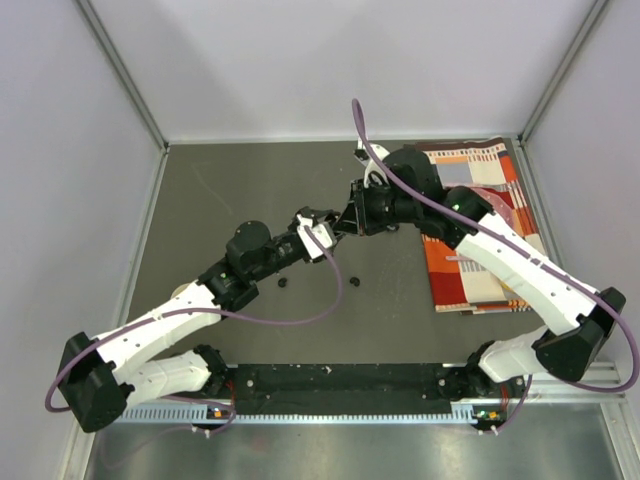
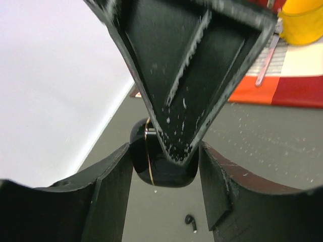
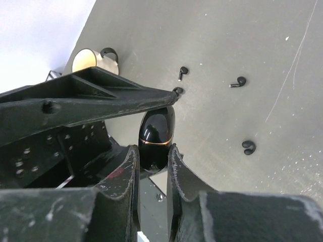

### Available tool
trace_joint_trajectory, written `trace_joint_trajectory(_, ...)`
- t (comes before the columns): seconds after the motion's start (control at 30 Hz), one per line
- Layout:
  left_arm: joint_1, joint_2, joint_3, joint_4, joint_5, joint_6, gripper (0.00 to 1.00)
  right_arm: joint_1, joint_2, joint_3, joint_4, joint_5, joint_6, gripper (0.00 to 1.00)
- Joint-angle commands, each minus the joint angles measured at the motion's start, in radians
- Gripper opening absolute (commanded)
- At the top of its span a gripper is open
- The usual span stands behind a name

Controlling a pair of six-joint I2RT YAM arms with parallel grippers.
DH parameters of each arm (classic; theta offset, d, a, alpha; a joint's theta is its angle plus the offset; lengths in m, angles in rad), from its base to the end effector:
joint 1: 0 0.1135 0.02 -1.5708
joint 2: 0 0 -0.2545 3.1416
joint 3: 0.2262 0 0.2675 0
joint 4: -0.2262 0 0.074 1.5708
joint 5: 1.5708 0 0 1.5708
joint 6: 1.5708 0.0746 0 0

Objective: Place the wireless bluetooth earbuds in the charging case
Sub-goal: Pick up the charging case at the center of the board.

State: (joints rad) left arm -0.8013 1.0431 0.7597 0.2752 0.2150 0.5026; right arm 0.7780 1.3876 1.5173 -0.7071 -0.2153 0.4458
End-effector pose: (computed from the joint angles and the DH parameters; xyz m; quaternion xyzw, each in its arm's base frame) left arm 0.2013 -0.2307 0.3169 0.4884 0.5153 -0.1795 0.6810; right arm 0.2363 0.2552 0.3768 -0.1950 0.8536 0.3495 0.3335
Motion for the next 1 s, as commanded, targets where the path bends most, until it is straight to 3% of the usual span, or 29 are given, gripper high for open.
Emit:
trace_joint_trajectory(0.0, -0.013, -0.051, -0.002, 0.157, 0.043, -0.081, 0.62, 0.0, -0.033, -0.032, 0.095, 0.048, 0.01, 0.0)
trace_joint_trajectory(0.13, -0.013, -0.068, -0.022, 0.174, 0.041, -0.116, 0.74, -0.014, -0.03, -0.04, 0.116, 0.014, 0.025, 0.0)
trace_joint_trajectory(0.33, -0.012, -0.11, -0.04, 0.138, 0.011, -0.137, 0.99, -0.048, -0.051, -0.072, 0.159, 0.001, 0.047, 0.0)
trace_joint_trajectory(0.47, -0.012, -0.169, -0.06, 0.098, -0.081, -0.209, 0.99, -0.13, -0.064, -0.098, 0.169, -0.048, 0.06, 0.0)
trace_joint_trajectory(0.67, 0.013, -0.229, -0.042, -0.029, -0.098, -0.349, 0.99, -0.224, -0.125, -0.17, 0.231, -0.142, 0.057, 0.0)
trace_joint_trajectory(0.77, 0.062, -0.227, -0.023, -0.036, -0.028, -0.485, 0.99, -0.29, -0.165, -0.221, 0.308, -0.264, 0.074, 0.0)
trace_joint_trajectory(0.87, 0.164, -0.207, -0.022, 0.04, 0.137, -0.686, 0.99, -0.341, -0.214, -0.282, 0.414, -0.393, 0.1, 0.0)
trace_joint_trajectory(0.97, 0.289, -0.186, -0.054, 0.223, 0.294, -0.918, 0.99, -0.364, -0.255, -0.322, 0.503, -0.489, 0.113, 0.0)
